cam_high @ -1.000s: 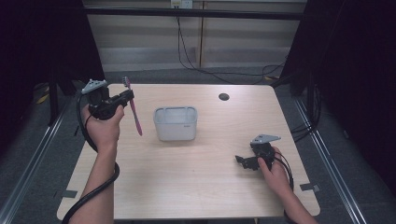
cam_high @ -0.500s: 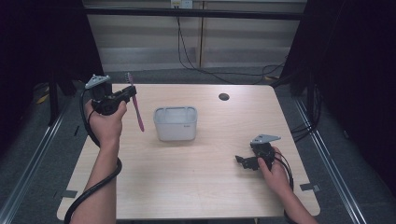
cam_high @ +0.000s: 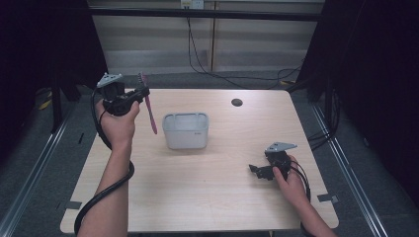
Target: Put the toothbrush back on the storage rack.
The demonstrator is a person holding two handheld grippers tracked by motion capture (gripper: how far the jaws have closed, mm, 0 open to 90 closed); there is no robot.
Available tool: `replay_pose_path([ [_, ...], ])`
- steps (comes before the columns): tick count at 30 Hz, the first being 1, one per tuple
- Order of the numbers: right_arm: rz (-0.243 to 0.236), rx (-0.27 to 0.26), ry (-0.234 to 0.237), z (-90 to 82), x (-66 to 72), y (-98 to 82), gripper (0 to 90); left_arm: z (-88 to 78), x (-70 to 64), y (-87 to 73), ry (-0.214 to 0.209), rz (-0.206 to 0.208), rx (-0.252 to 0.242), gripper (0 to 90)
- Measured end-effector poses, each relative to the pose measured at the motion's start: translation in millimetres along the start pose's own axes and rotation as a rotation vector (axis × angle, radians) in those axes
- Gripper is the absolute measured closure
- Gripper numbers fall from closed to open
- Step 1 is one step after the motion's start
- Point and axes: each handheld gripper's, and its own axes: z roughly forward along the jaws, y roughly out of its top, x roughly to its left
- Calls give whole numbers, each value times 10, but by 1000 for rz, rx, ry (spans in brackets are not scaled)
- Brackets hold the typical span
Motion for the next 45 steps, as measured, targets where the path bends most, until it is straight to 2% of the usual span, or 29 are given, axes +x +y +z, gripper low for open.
replay_pose_path([
  [22,0,0,0,0,0,0,126,165,-58,30,-9,-12,-11,836],
  [33,-1,1,2,2,-2,2,125,232,-56,-8,15,0,-21,837],
  [45,-2,3,1,2,-3,3,124,327,-107,3,14,19,-26,835],
])
